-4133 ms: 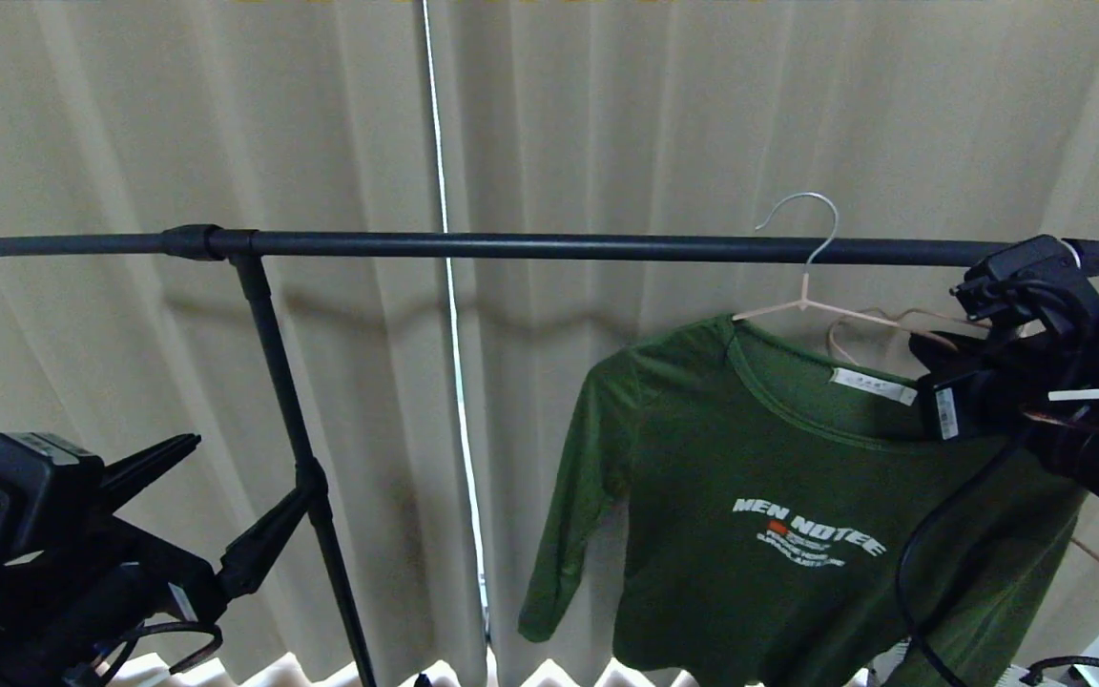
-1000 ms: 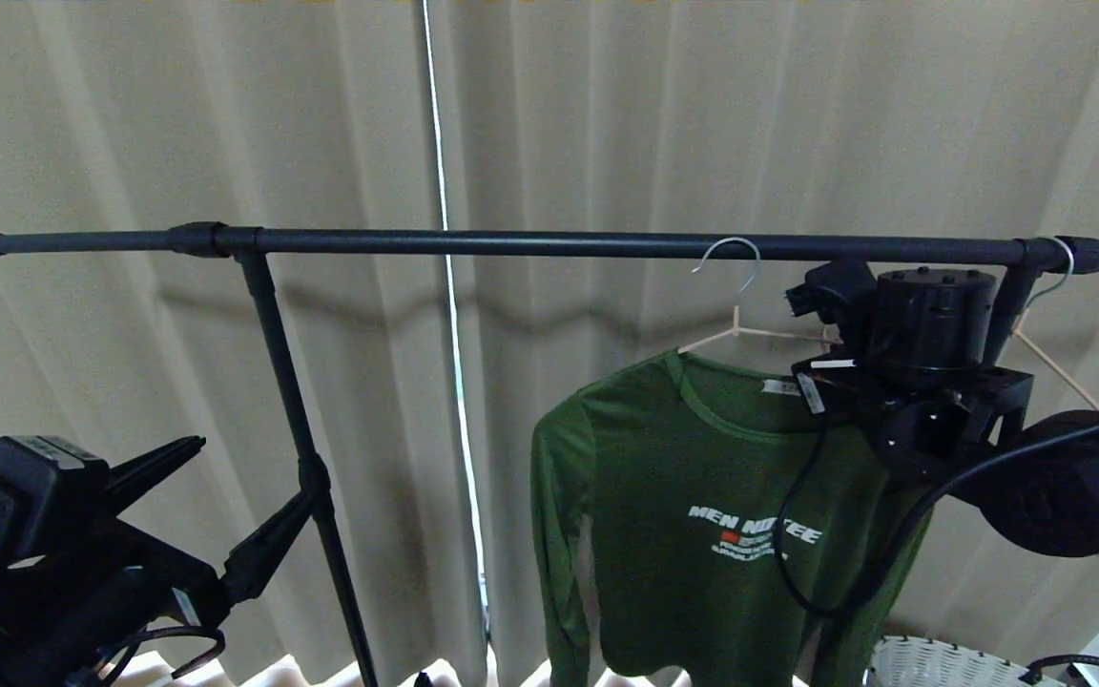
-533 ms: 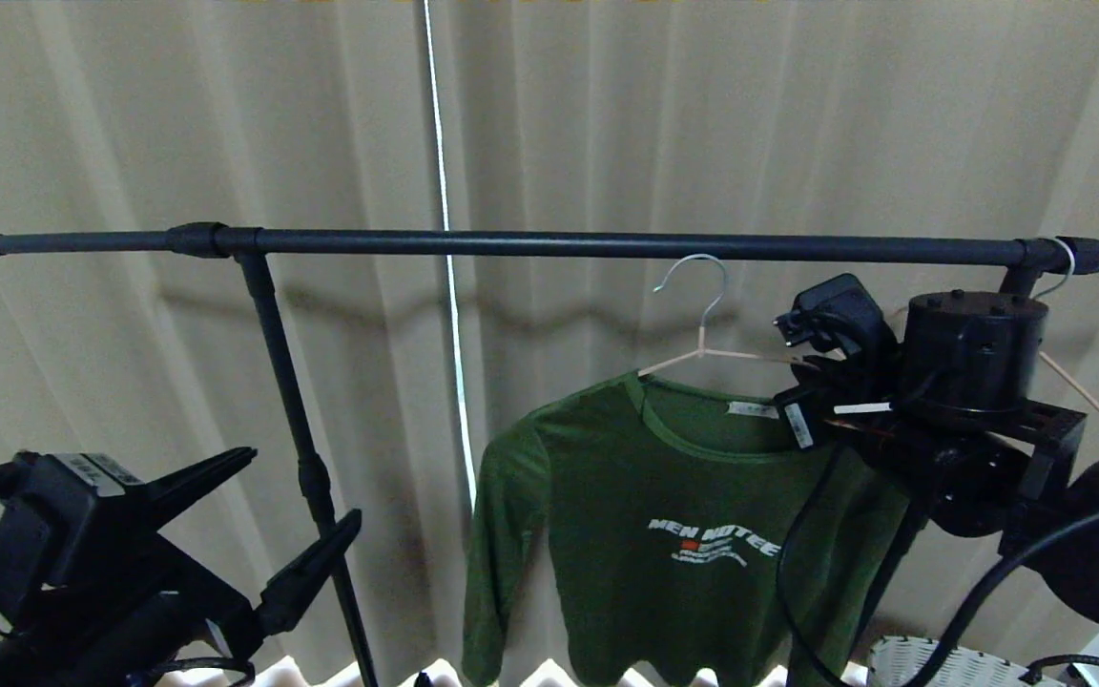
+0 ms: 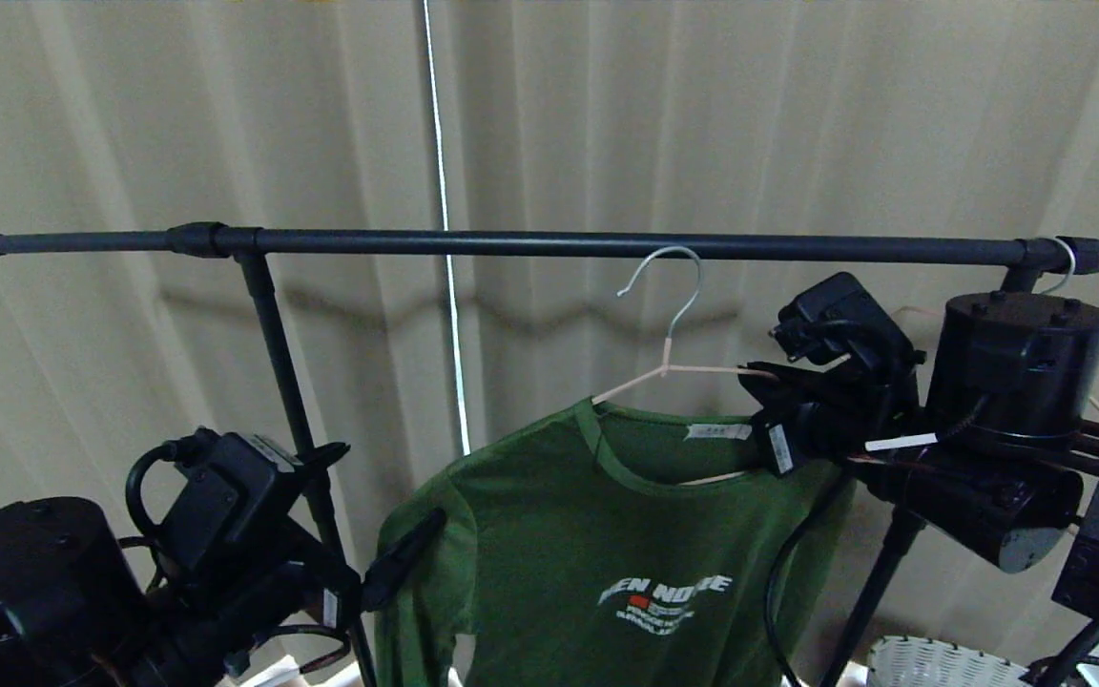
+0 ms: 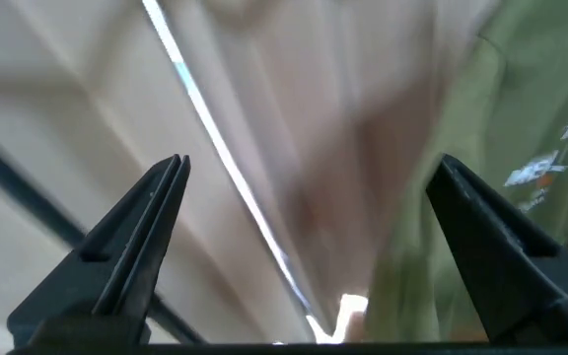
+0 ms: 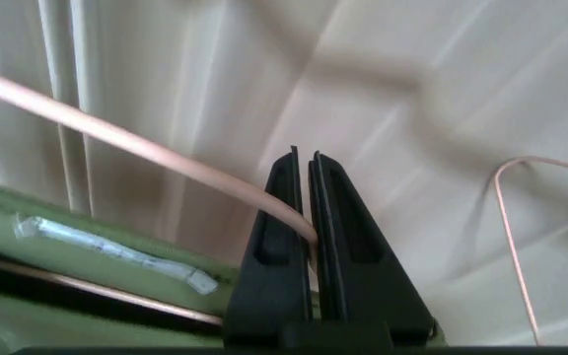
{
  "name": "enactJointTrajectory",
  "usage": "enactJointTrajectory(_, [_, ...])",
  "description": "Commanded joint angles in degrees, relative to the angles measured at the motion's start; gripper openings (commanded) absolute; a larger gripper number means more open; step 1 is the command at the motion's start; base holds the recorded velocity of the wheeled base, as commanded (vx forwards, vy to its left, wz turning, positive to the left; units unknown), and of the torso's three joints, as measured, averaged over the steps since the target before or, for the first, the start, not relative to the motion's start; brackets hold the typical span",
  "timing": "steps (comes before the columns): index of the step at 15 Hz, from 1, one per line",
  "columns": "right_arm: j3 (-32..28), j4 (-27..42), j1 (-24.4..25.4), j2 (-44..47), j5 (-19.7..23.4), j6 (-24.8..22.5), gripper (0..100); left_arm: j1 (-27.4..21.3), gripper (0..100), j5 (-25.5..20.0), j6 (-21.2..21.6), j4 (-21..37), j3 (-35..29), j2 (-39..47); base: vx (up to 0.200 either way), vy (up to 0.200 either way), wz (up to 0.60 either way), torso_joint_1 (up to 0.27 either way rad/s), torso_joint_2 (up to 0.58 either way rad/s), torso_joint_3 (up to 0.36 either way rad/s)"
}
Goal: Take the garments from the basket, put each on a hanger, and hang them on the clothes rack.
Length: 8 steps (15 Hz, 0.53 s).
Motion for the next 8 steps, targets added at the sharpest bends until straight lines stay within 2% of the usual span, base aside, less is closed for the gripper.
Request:
enactJointTrajectory(1, [0.2,-0.1,0.5,-0.7,0.1,0.0,0,-0.4,100,0.1,0.0,0.2,-0.4,1.7,0.000,0.000,0.00,0.000,0.00,0.000])
enactJointTrajectory(2, [0.5,-0.2,0.9,-1.2,0.1,0.0,0,-0.1,100,0.6,0.0,0.2,-0.9,2.2,0.000,0.000,0.00,0.000,0.00,0.000])
enactJointTrajectory(3, [1.3,0.1,2.5,-3.1,1.0,0.0,0,1.6,100,3.1,0.0,0.2,-2.2,3.2,0.000,0.000,0.00,0.000,0.00,0.000])
enactJointTrajectory(4, [2.8,-0.2,2.9,-4.1,3.0,0.0,0,2.6,100,4.7,0.0,0.1,-2.8,3.8,0.000,0.000,0.00,0.000,0.00,0.000])
enactJointTrajectory(6, [4.9,-0.1,3.0,-5.9,8.4,-0.1,0,4.8,100,5.2,0.0,0.1,-4.2,4.6,0.000,0.000,0.00,0.000,0.00,0.000])
enactJointTrajectory(8, [5.4,-0.1,3.0,-6.6,10.8,-0.1,0,6.2,100,5.2,0.0,0.1,-4.4,5.0,0.000,0.000,0.00,0.000,0.00,0.000])
